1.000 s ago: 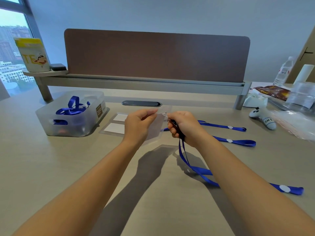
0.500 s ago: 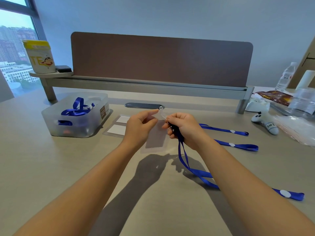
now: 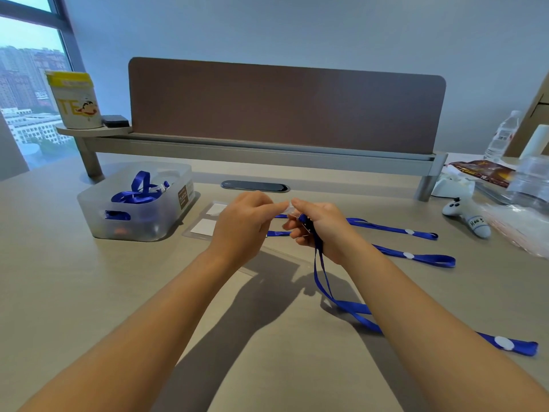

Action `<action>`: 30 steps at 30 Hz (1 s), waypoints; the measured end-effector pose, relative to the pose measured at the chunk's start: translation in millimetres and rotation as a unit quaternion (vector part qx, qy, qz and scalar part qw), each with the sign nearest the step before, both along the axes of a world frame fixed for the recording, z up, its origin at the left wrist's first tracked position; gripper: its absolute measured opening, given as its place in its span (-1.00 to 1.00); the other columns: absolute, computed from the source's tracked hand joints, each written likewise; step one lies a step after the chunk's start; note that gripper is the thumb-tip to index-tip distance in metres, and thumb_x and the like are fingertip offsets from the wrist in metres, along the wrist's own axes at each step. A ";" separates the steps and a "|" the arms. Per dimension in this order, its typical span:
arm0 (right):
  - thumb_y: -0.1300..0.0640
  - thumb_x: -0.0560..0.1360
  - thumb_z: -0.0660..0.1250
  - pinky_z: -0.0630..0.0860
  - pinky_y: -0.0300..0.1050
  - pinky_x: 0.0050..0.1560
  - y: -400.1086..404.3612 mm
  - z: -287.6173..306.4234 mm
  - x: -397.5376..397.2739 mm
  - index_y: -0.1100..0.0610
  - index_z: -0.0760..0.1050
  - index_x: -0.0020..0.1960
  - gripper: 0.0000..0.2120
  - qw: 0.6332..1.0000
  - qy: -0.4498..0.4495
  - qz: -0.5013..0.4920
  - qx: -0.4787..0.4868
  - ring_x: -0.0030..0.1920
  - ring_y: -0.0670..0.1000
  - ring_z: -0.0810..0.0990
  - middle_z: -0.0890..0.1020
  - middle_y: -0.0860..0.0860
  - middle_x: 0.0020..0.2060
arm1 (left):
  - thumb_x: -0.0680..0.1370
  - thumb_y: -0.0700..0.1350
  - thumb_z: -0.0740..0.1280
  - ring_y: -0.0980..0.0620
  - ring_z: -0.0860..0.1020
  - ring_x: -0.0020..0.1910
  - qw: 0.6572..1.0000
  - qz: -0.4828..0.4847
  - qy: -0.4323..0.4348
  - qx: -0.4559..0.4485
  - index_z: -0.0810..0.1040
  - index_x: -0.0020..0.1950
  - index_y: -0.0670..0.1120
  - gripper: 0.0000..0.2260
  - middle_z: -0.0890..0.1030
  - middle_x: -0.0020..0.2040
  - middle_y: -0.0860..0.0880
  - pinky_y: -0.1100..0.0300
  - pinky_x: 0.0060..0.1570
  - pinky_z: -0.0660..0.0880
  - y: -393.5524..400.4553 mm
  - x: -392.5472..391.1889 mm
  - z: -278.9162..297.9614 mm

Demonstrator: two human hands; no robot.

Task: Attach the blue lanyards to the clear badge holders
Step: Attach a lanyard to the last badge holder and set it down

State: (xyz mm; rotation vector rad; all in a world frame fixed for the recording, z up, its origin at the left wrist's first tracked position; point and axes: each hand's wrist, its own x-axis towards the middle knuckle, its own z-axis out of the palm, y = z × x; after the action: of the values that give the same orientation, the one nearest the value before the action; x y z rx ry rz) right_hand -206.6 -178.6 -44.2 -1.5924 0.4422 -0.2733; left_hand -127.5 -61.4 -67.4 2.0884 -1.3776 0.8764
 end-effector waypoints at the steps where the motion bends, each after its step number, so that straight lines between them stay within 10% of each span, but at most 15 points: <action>1: 0.05 0.55 0.19 0.49 -0.35 -0.48 -0.4 -1.1 0.6 0.16 0.48 -0.25 -0.72 1.000 0.000 0.000 -0.006 -0.48 -0.09 0.49 0.57 0.05 -0.37 | 0.35 -0.26 0.33 -0.13 0.62 -0.37 1.000 0.002 -0.003 0.006 0.67 -0.07 -0.18 -0.80 0.68 -0.32 -0.19 0.21 -0.44 0.54 0.8 1.0 -0.9; 8: 0.20 0.56 0.18 0.49 -0.38 -0.47 -2.9 -5.2 1.8 0.13 0.49 -0.24 -0.77 0.998 -0.029 0.027 -0.058 -0.53 -0.16 0.50 0.58 0.03 -0.36 | 0.50 -0.23 0.29 -0.06 0.51 0.03 0.965 -0.017 0.258 -0.049 0.51 0.23 -0.14 -0.71 0.60 0.13 -0.18 0.23 -0.03 0.41 -1.5 -6.0 1.0; 13: 0.20 0.55 0.20 0.46 -0.42 -0.43 -1.6 -3.0 2.6 0.14 0.52 -0.16 -0.84 0.986 -0.042 0.041 -0.159 -0.40 -0.11 0.49 0.56 -0.02 -0.35 | 0.52 -0.19 0.26 0.06 0.51 -0.13 0.871 -0.080 0.472 -0.107 0.55 0.11 -0.22 -0.79 0.58 -0.03 -0.14 0.34 -0.17 0.46 -1.0 -8.7 15.4; 30: 0.22 0.54 0.20 0.36 -0.53 -0.53 9.6 -3.6 4.7 0.34 0.55 0.06 -0.76 0.972 -0.083 0.026 -0.217 -0.40 -0.13 0.41 0.51 -0.03 -0.37 | 0.56 -0.12 0.19 -0.07 0.52 -0.03 0.953 0.062 0.297 -0.005 0.53 0.09 -0.22 -0.76 0.60 0.10 -0.19 0.22 -0.09 0.43 -2.4 -9.9 32.0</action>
State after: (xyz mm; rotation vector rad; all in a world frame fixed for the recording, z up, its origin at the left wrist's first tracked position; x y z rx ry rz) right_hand -201.9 -168.9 -47.8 -1.9852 0.2176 -0.4838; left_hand -137.3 -63.8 -35.4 2.1948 -0.9235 0.2478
